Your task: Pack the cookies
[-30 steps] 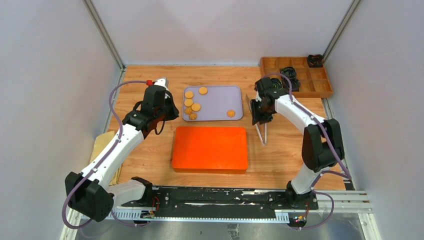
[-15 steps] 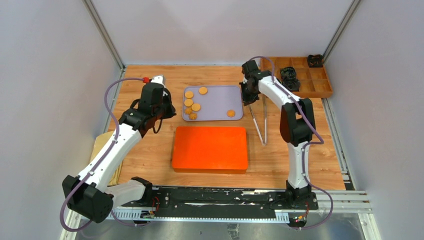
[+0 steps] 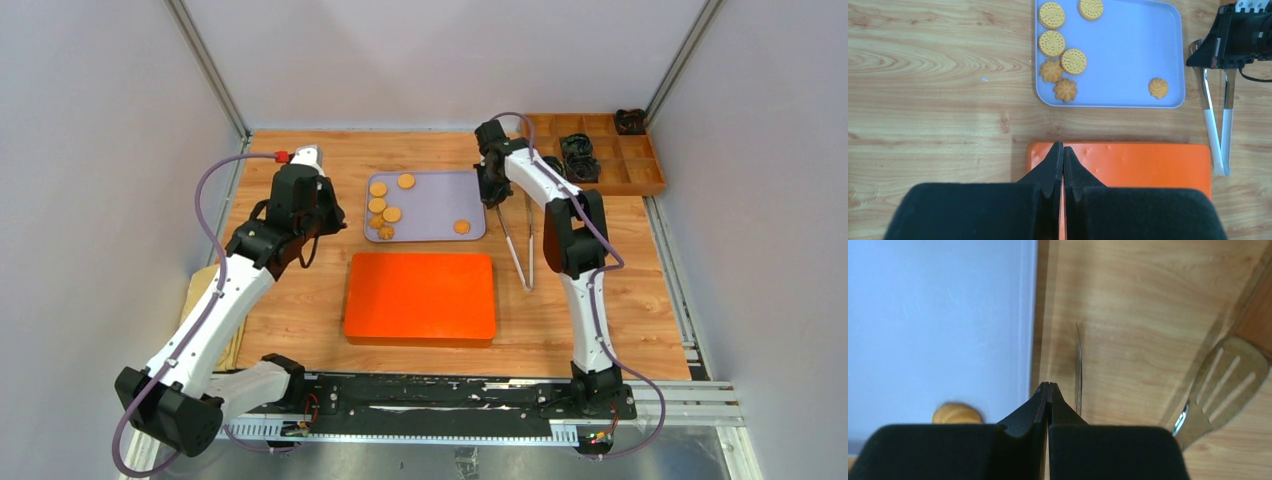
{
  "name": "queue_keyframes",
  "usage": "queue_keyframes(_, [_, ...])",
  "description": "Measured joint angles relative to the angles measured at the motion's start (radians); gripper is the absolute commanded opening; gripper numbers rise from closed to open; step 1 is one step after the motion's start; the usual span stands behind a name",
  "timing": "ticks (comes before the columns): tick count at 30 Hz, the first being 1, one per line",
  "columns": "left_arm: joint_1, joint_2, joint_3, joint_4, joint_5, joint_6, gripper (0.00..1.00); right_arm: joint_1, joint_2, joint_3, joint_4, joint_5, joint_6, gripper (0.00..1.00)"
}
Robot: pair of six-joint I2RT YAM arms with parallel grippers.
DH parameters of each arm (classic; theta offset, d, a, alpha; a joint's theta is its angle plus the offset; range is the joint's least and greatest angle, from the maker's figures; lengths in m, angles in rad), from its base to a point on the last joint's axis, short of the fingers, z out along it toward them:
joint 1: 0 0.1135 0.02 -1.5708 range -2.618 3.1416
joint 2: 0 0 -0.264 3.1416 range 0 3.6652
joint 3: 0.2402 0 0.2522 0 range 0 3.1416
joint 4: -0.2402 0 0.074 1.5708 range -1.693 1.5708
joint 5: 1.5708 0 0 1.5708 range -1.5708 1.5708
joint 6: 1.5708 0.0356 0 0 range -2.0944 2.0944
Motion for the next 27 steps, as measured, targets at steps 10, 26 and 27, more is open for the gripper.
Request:
queue_keyframes(10, [0.000, -0.035, -0.009, -0.027, -0.024, 0.005, 0.02, 0.005, 0.094, 0.098, 0.014, -0.030, -0.010, 0.00])
queue_keyframes(26, [0.000, -0.035, -0.022, -0.033, -0.027, 0.005, 0.02, 0.118, 0.094, 0.093, 0.038, -0.083, -0.016, 0.00])
queue_keyframes(27, [0.000, -0.035, -0.023, -0.033, -0.027, 0.005, 0.02, 0.118, 0.093, 0.090, 0.040, -0.076, -0.016, 0.00])
